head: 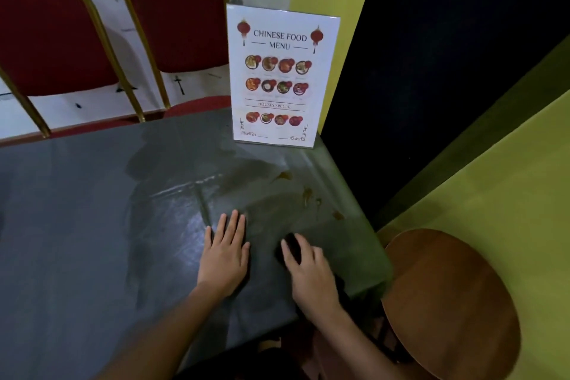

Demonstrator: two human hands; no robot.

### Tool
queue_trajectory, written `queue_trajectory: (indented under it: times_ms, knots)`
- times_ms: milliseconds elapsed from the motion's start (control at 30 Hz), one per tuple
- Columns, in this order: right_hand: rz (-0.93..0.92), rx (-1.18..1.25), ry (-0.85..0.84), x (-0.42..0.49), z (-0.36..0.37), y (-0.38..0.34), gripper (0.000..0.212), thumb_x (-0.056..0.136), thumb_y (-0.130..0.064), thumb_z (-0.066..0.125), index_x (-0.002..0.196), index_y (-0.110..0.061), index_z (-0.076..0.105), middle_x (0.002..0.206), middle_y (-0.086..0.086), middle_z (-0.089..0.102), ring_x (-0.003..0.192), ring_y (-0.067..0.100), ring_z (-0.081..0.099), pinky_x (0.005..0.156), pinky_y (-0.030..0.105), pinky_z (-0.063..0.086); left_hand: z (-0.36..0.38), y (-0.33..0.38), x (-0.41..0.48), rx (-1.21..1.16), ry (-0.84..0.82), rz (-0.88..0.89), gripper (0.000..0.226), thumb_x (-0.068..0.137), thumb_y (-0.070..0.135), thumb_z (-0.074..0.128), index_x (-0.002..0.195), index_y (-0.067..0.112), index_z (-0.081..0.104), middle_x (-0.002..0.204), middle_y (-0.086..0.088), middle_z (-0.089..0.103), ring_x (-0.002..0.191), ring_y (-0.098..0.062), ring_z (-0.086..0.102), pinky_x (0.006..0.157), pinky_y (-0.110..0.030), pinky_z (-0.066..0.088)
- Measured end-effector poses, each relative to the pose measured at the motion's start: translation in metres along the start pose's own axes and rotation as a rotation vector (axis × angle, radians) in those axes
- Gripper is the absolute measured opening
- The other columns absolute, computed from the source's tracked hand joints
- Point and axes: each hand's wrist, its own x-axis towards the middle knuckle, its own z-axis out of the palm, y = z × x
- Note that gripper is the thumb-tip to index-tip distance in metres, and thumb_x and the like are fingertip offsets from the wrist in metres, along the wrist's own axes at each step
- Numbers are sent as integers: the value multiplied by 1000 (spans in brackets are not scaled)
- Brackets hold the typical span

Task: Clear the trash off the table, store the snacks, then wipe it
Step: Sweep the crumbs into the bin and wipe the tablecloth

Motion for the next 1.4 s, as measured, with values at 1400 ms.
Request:
queue_trajectory:
  times_ms: [1400]
  knots:
    - [-134, -77, -129, 178, 30, -11, 61, 90, -9, 43, 149, -19, 28, 150, 17, 27, 114, 38, 40, 96, 44, 42, -23, -31, 68, -51, 4, -111, 59, 99, 37, 18, 151, 15, 2, 161, -2, -1, 148, -22, -5, 118, -45, -1]
